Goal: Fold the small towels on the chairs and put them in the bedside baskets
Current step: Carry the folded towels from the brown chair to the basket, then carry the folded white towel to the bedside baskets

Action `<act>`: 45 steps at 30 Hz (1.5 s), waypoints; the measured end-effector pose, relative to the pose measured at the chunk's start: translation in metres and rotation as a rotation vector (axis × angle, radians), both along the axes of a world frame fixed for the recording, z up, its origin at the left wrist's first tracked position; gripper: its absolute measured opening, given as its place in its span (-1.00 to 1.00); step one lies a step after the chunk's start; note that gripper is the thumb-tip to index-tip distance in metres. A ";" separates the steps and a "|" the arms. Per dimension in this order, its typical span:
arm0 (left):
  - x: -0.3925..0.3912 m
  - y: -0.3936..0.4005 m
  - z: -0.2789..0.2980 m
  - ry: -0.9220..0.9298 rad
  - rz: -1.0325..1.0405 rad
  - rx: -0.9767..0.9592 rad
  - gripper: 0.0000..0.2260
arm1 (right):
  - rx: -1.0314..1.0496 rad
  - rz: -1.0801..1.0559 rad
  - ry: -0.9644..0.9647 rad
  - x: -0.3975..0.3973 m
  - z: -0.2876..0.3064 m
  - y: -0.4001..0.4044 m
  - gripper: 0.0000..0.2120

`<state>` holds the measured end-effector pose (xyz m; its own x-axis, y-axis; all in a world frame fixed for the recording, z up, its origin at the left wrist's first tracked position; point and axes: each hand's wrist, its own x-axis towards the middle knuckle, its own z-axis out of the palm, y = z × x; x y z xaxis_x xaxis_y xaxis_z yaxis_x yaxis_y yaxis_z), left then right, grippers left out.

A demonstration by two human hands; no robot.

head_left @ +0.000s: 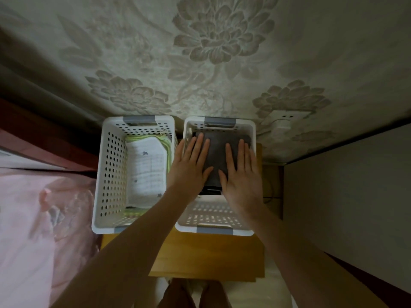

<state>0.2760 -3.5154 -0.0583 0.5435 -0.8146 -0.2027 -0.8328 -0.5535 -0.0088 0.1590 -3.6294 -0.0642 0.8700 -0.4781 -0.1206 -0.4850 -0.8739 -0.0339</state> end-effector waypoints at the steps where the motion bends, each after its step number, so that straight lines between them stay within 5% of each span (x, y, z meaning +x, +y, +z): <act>1: -0.001 -0.002 -0.001 -0.014 0.012 0.008 -0.39 | 0.003 -0.005 0.006 0.001 -0.002 0.000 -0.37; 6: -0.009 -0.002 -0.002 -0.090 0.011 0.093 -0.39 | 0.035 -0.011 0.037 -0.002 -0.005 0.001 -0.36; 12: 0.003 0.001 0.029 0.031 -0.065 0.113 -0.36 | 0.045 -0.013 0.098 -0.004 0.025 -0.003 -0.37; 16: 0.009 0.011 0.073 0.135 -0.047 0.125 -0.37 | 0.101 -0.051 0.138 -0.003 0.075 -0.003 -0.31; 25: 0.018 0.073 0.220 0.456 0.278 0.035 -0.62 | 0.400 0.038 0.239 0.012 0.216 0.028 -0.55; 30: 0.006 0.142 0.285 0.434 0.526 -0.010 -0.62 | 0.446 0.265 0.256 0.045 0.267 0.067 -0.72; 35: -0.043 0.228 0.324 0.376 0.877 -0.097 -0.66 | 0.478 0.601 0.348 0.079 0.299 0.136 -0.62; 39: -0.106 0.301 0.338 0.312 1.104 -0.099 -0.59 | 0.451 0.866 0.346 0.075 0.320 0.224 -0.84; 45: -0.247 0.407 0.361 0.297 1.464 -0.108 -0.58 | 0.283 1.294 0.370 0.000 0.346 0.378 -0.64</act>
<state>0.0289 -3.1082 0.3029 0.8205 0.3825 -0.4248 0.4809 -0.8636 0.1513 0.1585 -3.2513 0.2816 0.5678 0.7209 -0.3974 0.6426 -0.6899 -0.3333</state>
